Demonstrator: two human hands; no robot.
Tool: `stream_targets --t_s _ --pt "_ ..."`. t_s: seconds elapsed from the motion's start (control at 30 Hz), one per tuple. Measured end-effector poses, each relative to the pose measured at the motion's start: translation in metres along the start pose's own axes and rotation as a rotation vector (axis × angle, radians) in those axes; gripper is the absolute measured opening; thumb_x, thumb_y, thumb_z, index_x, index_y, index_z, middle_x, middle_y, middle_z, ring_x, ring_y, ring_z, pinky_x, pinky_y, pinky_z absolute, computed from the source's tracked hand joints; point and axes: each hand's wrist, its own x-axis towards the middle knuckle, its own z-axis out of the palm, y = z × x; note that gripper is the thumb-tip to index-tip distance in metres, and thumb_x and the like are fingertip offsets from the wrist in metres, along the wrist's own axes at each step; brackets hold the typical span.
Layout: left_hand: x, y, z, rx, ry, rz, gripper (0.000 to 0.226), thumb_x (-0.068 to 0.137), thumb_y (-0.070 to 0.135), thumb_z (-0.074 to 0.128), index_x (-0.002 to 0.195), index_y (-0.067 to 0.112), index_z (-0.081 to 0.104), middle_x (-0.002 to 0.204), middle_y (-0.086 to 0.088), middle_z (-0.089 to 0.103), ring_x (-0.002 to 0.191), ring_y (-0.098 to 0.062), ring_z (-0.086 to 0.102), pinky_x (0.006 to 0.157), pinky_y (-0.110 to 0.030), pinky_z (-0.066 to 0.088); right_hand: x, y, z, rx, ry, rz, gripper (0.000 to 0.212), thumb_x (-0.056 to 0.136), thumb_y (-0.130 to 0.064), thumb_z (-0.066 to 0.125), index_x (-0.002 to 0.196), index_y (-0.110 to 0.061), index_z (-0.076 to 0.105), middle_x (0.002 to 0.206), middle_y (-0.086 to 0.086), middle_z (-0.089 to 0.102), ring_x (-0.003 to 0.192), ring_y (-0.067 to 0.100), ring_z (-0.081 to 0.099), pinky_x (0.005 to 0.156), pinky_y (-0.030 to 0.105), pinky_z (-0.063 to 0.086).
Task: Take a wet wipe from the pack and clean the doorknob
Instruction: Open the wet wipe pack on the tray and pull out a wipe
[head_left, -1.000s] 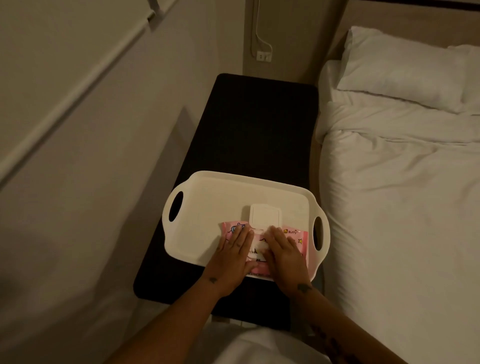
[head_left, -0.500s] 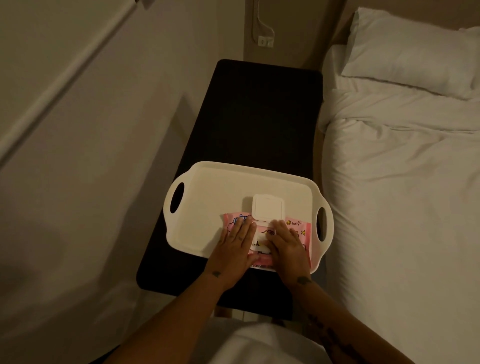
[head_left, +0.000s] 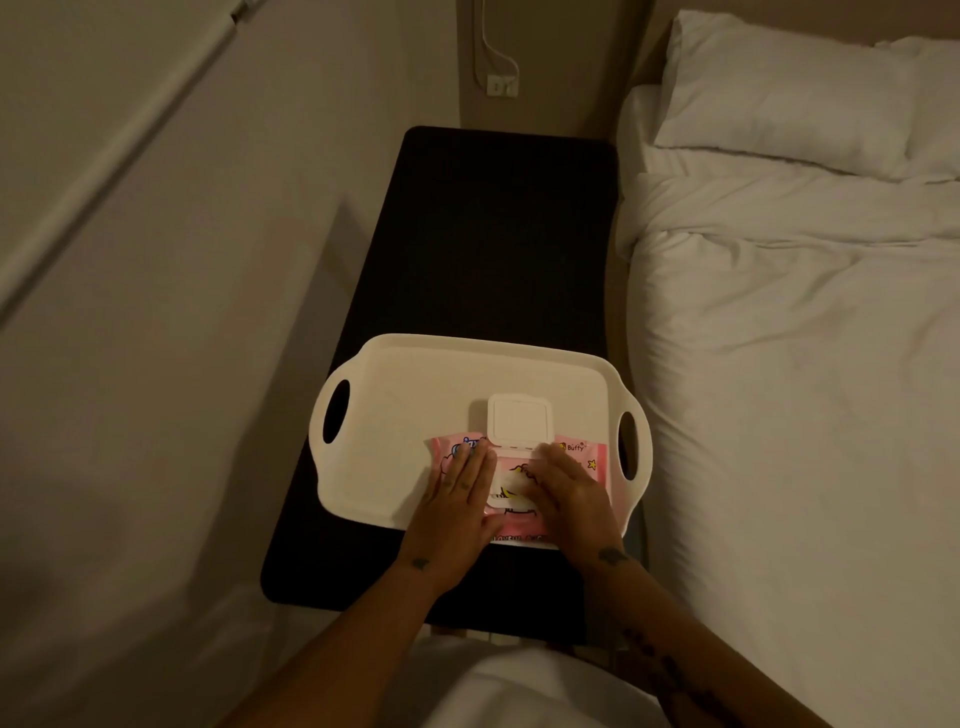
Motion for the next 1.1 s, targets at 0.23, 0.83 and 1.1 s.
stream_targets --t_s 0.23,0.83,1.1 --pt "-0.001 0.001 -0.001 -0.046 -0.013 -0.002 0.094 0.069 0.066 0.000 0.146 0.014 -0.008 0.151 0.002 -0.019 0.130 -0.015 -0.028 0.107 -0.029 -0.014 0.002 -0.006 0.010 -0.045 0.008 0.017 0.016 0.071 0.000 0.072 0.085 0.000 0.066 0.104 0.021 0.067 0.091 0.037 0.064 0.078 0.043 0.053" --pt "-0.004 0.002 -0.004 -0.090 -0.037 -0.022 0.080 0.093 0.049 0.037 0.146 0.014 -0.010 0.151 0.003 -0.023 0.146 -0.017 -0.013 0.117 -0.033 -0.007 -0.006 -0.010 -0.014 -0.038 0.021 -0.059 0.028 0.073 -0.009 0.071 0.099 -0.002 0.065 0.098 0.019 0.068 0.090 0.036 0.062 0.076 0.042 0.051" --pt "-0.003 0.000 -0.002 -0.088 -0.043 0.002 0.079 0.093 0.047 0.038 0.146 0.014 -0.010 0.158 -0.001 -0.014 0.145 -0.017 -0.014 0.117 -0.032 -0.007 -0.006 -0.005 -0.018 -0.147 0.006 -0.099 0.025 0.054 0.001 0.083 0.076 -0.001 0.070 0.073 0.017 0.070 0.067 0.032 0.065 0.061 0.042 0.058"
